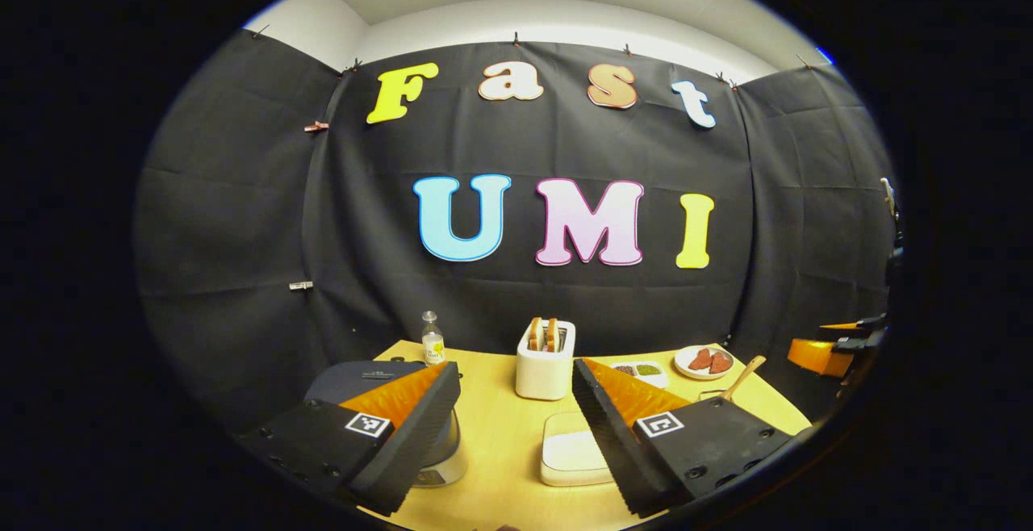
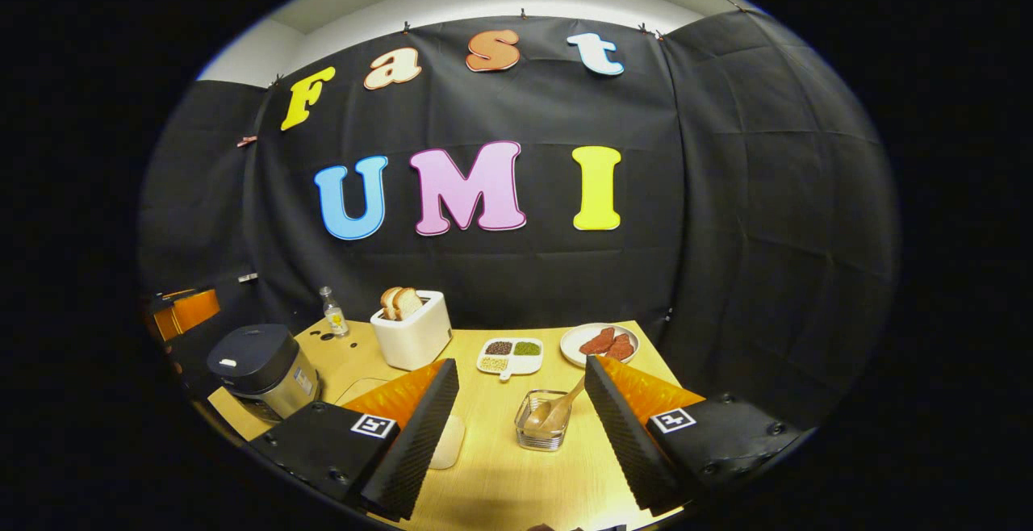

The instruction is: Close the left gripper, press the button to open the rice cooker; take a wooden spoon from the chopstick holder with the right hand, scoop a spoonful of rice and pour it into the rice cooker, then put the wooden spoon back into the chopstick holder.

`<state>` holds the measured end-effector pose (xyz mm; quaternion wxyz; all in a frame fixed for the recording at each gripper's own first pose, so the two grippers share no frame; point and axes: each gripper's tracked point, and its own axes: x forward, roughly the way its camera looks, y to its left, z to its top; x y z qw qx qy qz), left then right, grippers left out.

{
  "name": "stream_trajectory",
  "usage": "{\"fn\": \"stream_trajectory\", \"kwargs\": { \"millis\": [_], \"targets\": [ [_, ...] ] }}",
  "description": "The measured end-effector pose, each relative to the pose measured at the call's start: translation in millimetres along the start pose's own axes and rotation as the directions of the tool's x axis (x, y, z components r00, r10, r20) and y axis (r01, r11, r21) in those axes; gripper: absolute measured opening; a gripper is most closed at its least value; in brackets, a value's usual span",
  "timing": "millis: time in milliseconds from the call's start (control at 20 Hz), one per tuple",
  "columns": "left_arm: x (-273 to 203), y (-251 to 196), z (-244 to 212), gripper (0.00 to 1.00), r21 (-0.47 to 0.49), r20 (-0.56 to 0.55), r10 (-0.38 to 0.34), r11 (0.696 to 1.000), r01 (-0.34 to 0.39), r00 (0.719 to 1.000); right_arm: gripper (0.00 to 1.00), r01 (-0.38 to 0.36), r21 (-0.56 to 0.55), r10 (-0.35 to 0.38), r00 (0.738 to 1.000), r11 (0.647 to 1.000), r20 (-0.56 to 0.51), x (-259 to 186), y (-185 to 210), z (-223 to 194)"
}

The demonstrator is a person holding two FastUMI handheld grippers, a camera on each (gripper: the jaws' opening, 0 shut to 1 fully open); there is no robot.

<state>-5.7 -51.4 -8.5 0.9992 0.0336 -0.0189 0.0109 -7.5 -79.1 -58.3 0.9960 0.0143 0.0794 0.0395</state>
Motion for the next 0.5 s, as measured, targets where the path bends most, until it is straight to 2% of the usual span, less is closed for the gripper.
{"fn": "stream_trajectory", "kwargs": {
  "millis": [150,300,500],
  "targets": [
    [-10,-17,1,0.95,0.011,0.003,-0.029,1.0,0.029,1.0,0.98,-0.003,-0.025,0.003,1.0,1.0,-0.009,-7,4,-6],
    [-15,-22,0,0.95,0.023,0.008,-0.091,0.996,0.091,0.996,0.98,0.039,0.0,-0.039,0.999,0.999,0.014,-16,6,5],
    [-23,-5,-2,0.96,0.022,0.01,-0.131,0.991,0.131,0.991,0.99,0.114,0.003,-0.114,0.991,0.993,0.07,-31,11,18]
  ]
}}
